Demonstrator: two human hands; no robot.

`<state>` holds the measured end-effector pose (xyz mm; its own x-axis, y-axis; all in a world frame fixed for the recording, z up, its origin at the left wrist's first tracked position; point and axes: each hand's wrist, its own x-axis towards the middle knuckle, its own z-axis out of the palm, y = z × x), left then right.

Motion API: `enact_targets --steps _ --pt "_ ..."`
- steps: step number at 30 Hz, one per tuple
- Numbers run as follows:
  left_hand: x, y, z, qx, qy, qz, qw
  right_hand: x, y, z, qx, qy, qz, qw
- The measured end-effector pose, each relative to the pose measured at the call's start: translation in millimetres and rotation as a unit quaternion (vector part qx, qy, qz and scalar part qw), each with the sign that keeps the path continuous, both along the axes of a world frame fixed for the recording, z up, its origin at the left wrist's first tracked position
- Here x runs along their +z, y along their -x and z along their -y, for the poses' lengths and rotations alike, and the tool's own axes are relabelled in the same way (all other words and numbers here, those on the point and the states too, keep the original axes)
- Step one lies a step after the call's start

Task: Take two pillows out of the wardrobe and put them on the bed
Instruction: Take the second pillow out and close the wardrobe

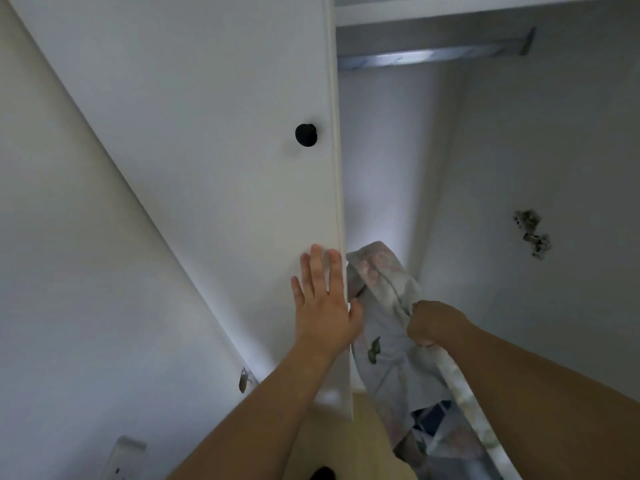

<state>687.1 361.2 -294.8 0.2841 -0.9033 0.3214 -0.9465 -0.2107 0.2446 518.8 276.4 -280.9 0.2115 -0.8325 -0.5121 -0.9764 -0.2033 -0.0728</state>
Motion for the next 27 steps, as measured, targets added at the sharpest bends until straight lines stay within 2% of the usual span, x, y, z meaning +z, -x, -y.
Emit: enact_targets --steps 5,9,19,27 --pt "-2.7 -30.5 23.8 -0.019 -0.024 0.109 0.994 1.2 -5.4 10.0 -0.044 -0.006 0.015 0.999" --pt "-10.2 -55.8 43.8 -0.057 -0.027 0.148 0.987 0.4 -15.0 14.2 -0.071 -0.009 0.006 0.997" --pt "-25.3 -81.1 88.7 -0.092 -0.031 0.126 0.987 -19.0 -27.1 13.9 -0.161 -0.029 -0.022 0.986" --pt "-15.1 -84.5 91.5 -0.097 -0.079 0.14 0.982 -23.9 -19.6 -0.7 -0.217 -0.057 -0.02 0.974"
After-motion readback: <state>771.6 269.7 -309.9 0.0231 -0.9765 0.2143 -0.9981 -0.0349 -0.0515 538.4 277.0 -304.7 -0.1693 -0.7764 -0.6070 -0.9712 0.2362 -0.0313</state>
